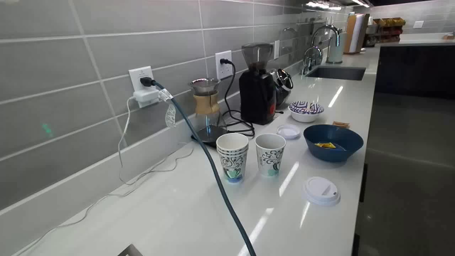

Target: Pick up the white lid and put it on single the paper cup

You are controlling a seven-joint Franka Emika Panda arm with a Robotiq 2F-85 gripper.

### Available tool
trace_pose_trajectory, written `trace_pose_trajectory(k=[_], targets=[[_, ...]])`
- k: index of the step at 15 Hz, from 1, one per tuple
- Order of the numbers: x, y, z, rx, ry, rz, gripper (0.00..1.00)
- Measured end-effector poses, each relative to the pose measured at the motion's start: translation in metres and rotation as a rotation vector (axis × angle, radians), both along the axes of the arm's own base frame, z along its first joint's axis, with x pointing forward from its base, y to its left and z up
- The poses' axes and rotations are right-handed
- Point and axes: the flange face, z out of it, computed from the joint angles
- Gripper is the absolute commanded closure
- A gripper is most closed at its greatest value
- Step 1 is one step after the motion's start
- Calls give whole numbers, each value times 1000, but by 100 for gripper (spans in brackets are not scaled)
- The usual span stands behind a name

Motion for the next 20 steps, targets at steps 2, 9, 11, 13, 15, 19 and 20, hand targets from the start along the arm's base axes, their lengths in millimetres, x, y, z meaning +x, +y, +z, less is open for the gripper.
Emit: trace_pose_trajectory(k=[2, 9, 11, 13, 15, 19, 20], targets=[[0, 0, 0, 0, 0, 0, 0], [19, 60, -6, -43, 42, 259, 0], [29, 96, -11, -64, 56, 368, 0], [41, 128, -18, -79, 57, 479, 0], [53, 153, -29, -89, 57, 590, 0], [81, 189, -58, -91, 42, 807, 0], [89, 198, -66, -82, 38, 866, 0]])
